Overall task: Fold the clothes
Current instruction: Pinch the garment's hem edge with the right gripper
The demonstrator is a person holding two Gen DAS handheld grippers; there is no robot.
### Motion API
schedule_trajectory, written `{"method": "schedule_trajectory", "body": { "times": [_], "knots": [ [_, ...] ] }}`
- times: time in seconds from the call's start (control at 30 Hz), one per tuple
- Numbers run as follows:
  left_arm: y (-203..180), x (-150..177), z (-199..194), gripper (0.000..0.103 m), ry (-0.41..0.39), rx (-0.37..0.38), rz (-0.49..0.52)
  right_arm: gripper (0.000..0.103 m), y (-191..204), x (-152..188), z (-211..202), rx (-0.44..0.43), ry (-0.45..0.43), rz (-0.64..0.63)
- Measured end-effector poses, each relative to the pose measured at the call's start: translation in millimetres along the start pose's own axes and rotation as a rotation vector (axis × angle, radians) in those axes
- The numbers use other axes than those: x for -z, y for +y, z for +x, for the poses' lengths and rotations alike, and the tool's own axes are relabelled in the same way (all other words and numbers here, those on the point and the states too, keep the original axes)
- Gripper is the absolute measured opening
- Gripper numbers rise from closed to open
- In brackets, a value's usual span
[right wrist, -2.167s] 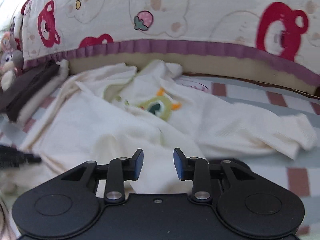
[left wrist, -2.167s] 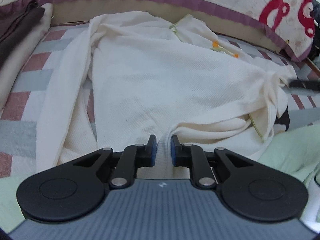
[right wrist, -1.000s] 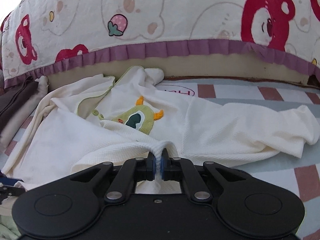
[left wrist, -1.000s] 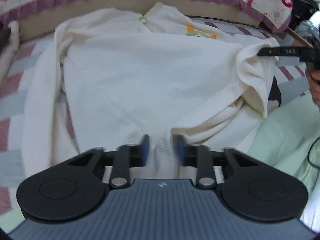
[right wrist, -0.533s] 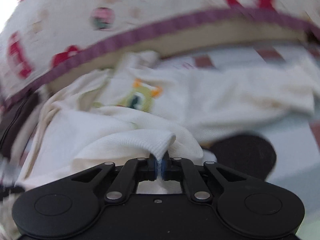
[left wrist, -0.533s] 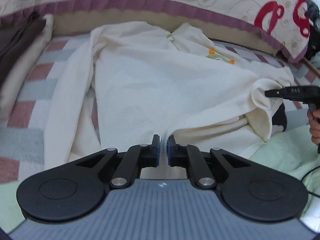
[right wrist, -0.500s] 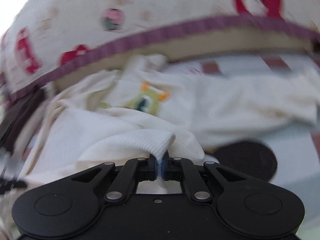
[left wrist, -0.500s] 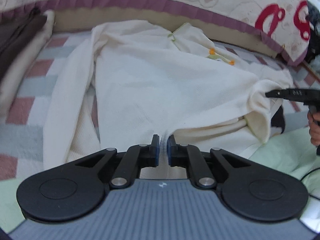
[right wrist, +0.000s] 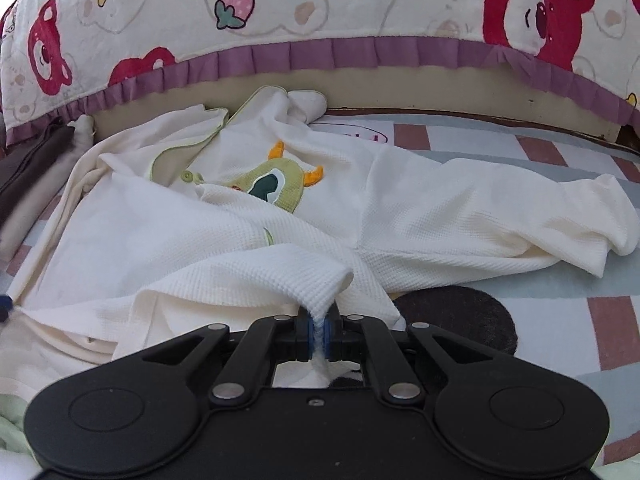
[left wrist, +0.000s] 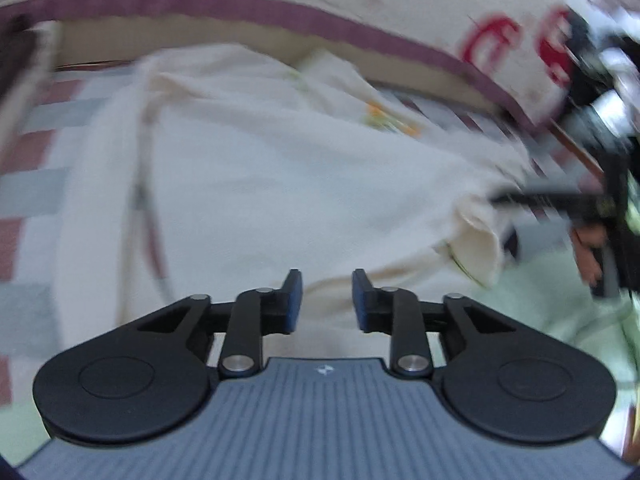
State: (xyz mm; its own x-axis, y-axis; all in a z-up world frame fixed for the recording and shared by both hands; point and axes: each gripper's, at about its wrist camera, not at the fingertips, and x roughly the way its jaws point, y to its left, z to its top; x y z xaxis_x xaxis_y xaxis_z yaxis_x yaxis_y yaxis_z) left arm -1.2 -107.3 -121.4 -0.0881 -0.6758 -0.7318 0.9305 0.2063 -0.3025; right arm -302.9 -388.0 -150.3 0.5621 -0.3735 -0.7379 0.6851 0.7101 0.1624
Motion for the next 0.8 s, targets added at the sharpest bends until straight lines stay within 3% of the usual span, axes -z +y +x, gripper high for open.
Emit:
{"method": "schedule_trajectory", "body": {
  "times": [0.1, 0.17, 0.23, 0.33, 0.43, 0.63, 0.8],
  "knots": [
    [-7, -8, 21, 0.03, 0.069, 0.0, 0.095, 0.008, 0, 1, -3, -0.016, -0.007, -0.008],
    [-3, -10, 32, 0.024, 0.087, -0.011, 0.078, 0.007, 0, 1, -7, -0.033, -0.011, -0.023],
    [3, -11, 31, 0.009, 0.062, -0.012, 0.03, 0.007, -2, 2, -14, -0.049, -0.011, -0.043],
    [10, -12, 20, 0.009, 0.007, -0.017, -0.019, 0.006, -2, 2, -29, -0.024, -0.005, -0.072],
    [13, -13, 9, 0.01, -0.036, -0.032, -0.016, 0.004, 2, 3, -33, 0.121, 0.061, -0.131],
    [-1, -4, 24, 0.029, 0.074, -0.064, 0.153, 0.004, -3, 13, -40, 0.145, 0.101, -0.133],
    [4, -5, 32, 0.027, 0.079, -0.063, 0.117, 0.004, -6, 22, -51, 0.14, 0.128, -0.155]
  ]
}}
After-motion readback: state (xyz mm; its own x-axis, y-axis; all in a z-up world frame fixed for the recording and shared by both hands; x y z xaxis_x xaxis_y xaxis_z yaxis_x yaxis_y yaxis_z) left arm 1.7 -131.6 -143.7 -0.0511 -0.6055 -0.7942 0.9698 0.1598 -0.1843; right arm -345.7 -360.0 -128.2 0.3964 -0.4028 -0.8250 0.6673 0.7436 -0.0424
